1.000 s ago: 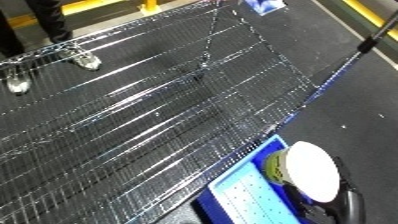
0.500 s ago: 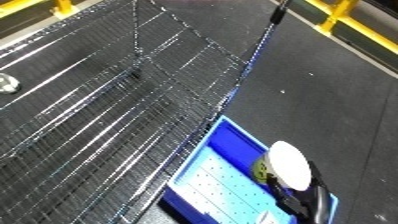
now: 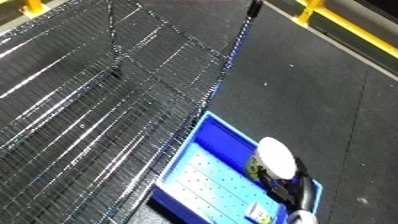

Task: Pick up the object and place it into the box

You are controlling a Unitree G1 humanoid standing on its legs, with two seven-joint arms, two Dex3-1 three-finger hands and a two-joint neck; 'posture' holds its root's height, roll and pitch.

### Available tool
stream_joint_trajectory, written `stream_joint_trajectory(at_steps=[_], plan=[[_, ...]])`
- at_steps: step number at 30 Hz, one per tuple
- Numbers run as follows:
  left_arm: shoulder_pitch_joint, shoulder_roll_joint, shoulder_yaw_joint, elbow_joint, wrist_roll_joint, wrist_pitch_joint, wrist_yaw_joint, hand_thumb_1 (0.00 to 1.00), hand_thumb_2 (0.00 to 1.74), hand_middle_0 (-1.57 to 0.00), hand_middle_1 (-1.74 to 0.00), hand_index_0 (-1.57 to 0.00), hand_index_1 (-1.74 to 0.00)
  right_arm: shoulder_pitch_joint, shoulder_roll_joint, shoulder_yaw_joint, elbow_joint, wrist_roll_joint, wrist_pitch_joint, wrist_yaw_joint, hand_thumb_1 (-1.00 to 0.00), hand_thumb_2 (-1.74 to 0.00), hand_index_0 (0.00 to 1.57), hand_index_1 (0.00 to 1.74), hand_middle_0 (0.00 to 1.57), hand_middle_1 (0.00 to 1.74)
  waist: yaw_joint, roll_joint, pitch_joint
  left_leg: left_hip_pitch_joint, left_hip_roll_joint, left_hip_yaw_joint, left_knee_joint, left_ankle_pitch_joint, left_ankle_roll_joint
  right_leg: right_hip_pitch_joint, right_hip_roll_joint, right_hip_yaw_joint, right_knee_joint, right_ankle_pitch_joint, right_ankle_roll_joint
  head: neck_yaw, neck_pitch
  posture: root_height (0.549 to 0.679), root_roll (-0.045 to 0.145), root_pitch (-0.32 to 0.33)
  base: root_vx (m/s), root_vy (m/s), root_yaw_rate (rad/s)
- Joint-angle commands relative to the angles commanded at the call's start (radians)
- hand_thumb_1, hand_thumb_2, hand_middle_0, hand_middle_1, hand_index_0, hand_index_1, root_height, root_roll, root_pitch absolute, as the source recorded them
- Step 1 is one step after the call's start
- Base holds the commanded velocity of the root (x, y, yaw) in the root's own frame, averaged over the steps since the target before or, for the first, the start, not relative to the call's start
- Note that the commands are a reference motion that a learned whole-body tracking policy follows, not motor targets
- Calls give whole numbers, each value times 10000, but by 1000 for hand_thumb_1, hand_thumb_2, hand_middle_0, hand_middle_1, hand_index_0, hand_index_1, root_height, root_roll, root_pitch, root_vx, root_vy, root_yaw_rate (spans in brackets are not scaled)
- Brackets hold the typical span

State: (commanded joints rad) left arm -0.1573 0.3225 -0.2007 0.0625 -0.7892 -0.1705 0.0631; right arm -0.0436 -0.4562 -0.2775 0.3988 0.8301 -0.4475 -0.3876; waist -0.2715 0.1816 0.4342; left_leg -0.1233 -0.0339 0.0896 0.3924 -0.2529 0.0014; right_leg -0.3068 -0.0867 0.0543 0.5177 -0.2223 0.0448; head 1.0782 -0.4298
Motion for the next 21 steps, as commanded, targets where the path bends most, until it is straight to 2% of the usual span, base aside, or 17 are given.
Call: stream_joint_trajectory(at_steps=[6,14,21], plan=[[-23,20,-29,10,-53,74,-21,1000,1740,-1570,-1740,-1570,-1740,-10,-28,-35,350,137,-124,252,-400,-696,628,696,628,696,61,24,-13,-22,-34,-75,53,-1,13,-7,-26,-23,98,-22,-21,-25,-136,667,89,35,12,-3,47],[99,32,-4,3,-101,69,-51,1000,1740,-1570,-1740,-1570,-1740,111,30,-47,149,-28,-118,250,0,0,0,0,0,0,56,43,-30,3,-64,-103,74,5,40,6,-41,5,167,-43,-41,-11,-319,667,89,32,17,6,22],[267,17,56,14,-103,8,-165,1000,1740,-1570,-1740,-1570,-1740,216,93,-97,75,7,-100,331,0,0,0,0,0,0,74,46,-57,17,-62,-124,115,5,44,36,-46,6,220,-66,-68,-82,-395,667,90,29,22,7,7]])
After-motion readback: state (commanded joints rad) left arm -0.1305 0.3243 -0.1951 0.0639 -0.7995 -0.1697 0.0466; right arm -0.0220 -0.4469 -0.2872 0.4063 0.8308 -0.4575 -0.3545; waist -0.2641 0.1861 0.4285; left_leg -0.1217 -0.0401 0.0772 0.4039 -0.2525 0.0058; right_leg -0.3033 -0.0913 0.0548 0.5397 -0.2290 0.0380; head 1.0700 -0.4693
